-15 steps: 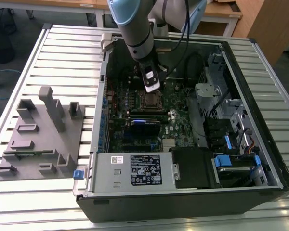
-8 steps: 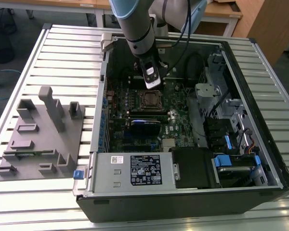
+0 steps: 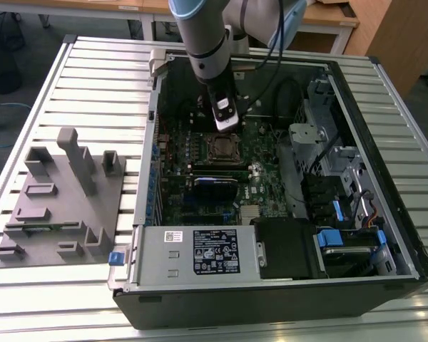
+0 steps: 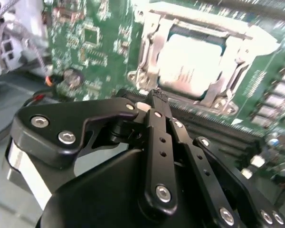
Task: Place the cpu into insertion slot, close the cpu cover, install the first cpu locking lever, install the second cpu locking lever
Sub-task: 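Install the first cpu locking lever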
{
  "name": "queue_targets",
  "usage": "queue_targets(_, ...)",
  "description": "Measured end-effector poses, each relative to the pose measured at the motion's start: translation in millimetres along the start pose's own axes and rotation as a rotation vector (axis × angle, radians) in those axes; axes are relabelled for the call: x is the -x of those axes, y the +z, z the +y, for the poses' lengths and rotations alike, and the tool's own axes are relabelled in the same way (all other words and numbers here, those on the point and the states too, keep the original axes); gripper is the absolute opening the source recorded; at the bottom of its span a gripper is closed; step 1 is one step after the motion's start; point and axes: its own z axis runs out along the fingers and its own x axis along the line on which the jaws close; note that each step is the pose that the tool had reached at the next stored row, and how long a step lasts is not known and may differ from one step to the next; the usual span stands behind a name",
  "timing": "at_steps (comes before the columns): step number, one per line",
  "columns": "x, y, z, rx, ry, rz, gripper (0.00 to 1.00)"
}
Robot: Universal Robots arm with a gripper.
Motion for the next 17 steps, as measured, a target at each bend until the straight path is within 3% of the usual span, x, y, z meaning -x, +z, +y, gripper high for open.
queue_targets(4, 1.1, 0.4, 0.3, -0.0807, -0.018, 0.0185, 0.1)
queue_targets(6, 2.0, 0.7, 0.7, -0.122, -0.026, 0.0317, 0.1)
queue_targets(8, 3.5, 1.3, 1.1, -0.1631, -0.034, 0.0516, 0.1)
queue_targets(9, 4.8, 1.8, 1.6, -0.1756, -0.035, 0.0639, 0.1)
queue_targets(10, 5.1, 1.9, 1.7, -0.1779, -0.034, 0.0686, 0.1)
queue_targets(13, 5.2, 1.9, 1.7, -0.178, -0.034, 0.0692, 0.1)
queue_targets(14, 5.5, 2.2, 1.8, -0.1774, -0.034, 0.0736, 0.1)
queue_targets(17, 6.8, 3.4, 2.1, -0.1752, -0.028, 0.1059, 0.1)
